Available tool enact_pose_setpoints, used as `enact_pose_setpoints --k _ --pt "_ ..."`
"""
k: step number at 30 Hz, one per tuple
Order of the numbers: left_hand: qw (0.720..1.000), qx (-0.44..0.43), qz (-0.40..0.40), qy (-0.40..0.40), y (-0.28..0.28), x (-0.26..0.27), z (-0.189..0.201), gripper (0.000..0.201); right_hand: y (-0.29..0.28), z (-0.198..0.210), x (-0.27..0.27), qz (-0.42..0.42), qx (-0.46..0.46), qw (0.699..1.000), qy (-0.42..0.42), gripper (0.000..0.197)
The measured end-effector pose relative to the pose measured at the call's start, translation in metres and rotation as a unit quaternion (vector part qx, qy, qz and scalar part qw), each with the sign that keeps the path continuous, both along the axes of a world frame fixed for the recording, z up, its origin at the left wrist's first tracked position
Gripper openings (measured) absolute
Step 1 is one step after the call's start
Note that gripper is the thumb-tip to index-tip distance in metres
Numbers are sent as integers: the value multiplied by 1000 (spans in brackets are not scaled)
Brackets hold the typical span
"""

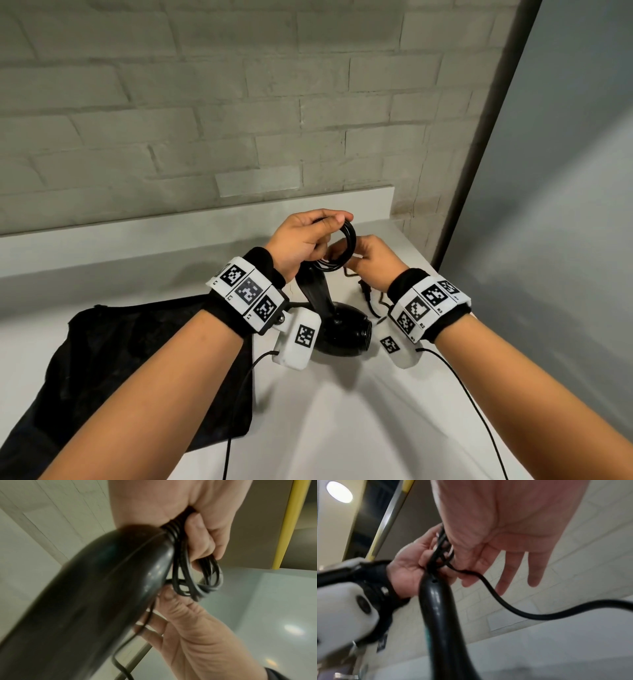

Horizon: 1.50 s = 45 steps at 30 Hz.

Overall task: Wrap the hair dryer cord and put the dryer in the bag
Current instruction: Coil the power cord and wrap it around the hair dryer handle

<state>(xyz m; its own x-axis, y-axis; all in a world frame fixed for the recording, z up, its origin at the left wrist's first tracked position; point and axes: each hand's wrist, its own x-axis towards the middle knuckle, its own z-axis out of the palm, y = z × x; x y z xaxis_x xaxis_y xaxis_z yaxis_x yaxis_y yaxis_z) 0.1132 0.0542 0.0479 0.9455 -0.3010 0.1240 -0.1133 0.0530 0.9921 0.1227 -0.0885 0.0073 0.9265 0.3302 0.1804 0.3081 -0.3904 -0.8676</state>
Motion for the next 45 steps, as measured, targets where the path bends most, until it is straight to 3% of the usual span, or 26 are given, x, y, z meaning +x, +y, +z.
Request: enact_pose_setpoints --k 3,7,10,13,17,19,22,24,29,31,35,40,45 --pt "1000 5 -11 5 3 0 -1 18 -9 0 10 -61 -87 994 -25 21" --pt "999 25 -32 23 3 -3 2 22 -32 6 27 -200 -170 963 -68 21" --pt "999 32 -22 36 1 -2 5 32 -36 12 33 -226 -203 950 -69 22" --pt "999 27 -19 24 0 1 3 30 -29 13 31 -174 -201 963 -52 24" --pt "1000 8 -1 4 -1 3 0 29 -21 16 11 3 -151 988 1 51" --pt "1000 1 6 -2 -2 4 0 30 -19 13 6 28 -80 996 21 58" --pt "1000 -8 10 -11 -4 5 -1 30 -22 17 2 1 98 992 80 43" --pt "1000 -8 10 -18 -4 5 -1 30 -27 24 -1 15 164 980 115 29" --pt "1000 -3 17 -27 -3 7 -1 30 -24 32 -7 29 80 988 130 35" --pt "1000 15 10 -23 -5 6 -1 34 -18 38 -6 -28 22 994 100 36" --pt "1000 12 -19 -12 -8 4 2 30 -5 55 1 -137 -84 986 -50 38" --pt "1000 -8 2 11 -4 8 2 16 9 69 0 -151 -104 974 -132 26" --pt "996 92 -13 -15 -7 11 3 41 14 79 -12 -150 -99 967 -180 26"
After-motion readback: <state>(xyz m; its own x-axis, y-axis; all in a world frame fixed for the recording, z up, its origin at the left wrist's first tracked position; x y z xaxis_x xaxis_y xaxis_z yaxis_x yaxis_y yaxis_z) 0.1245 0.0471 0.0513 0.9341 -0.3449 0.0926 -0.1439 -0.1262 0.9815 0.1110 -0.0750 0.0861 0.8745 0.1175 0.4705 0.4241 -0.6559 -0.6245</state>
